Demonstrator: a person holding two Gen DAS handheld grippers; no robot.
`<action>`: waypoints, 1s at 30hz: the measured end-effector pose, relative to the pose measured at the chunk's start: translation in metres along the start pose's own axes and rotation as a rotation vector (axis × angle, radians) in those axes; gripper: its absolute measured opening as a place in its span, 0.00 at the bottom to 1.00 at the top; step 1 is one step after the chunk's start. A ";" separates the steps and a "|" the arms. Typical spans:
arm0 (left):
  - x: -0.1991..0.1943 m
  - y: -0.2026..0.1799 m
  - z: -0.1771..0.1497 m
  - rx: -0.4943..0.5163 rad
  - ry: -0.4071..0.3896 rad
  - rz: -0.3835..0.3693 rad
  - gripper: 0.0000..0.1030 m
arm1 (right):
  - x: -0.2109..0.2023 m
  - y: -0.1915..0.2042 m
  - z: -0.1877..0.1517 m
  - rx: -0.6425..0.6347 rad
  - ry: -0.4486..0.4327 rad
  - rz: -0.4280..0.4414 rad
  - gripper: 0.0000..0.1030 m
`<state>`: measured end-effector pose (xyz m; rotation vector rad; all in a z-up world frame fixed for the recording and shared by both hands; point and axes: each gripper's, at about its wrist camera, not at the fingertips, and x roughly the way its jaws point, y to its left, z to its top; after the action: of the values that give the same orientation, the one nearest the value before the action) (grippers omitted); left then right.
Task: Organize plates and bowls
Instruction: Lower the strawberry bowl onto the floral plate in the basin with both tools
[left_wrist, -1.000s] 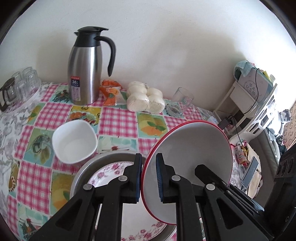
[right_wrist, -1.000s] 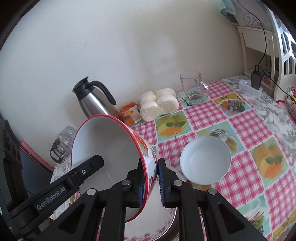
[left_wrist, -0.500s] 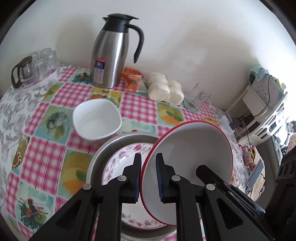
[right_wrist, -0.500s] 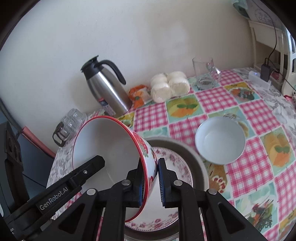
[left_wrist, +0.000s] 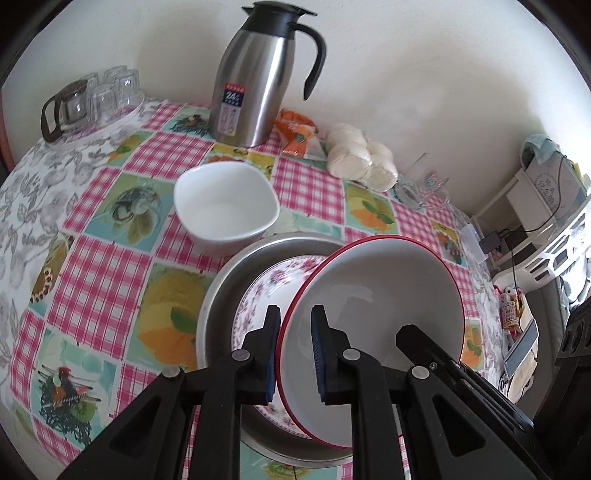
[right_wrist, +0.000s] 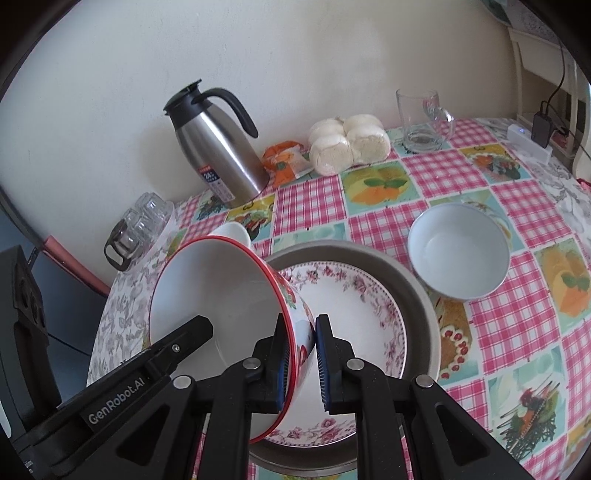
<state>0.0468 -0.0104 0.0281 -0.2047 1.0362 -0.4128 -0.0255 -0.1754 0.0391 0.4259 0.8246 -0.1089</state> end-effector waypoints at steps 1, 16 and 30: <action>0.002 0.001 0.000 -0.002 0.006 0.002 0.15 | 0.002 0.000 -0.001 0.002 0.007 0.000 0.14; 0.031 -0.001 -0.005 0.008 0.101 0.029 0.15 | 0.025 -0.017 -0.005 0.042 0.081 -0.034 0.14; 0.040 -0.001 -0.003 -0.008 0.124 0.030 0.16 | 0.035 -0.024 -0.007 0.062 0.092 -0.026 0.14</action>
<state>0.0614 -0.0281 -0.0050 -0.1721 1.1610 -0.3981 -0.0123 -0.1918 0.0019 0.4817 0.9196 -0.1402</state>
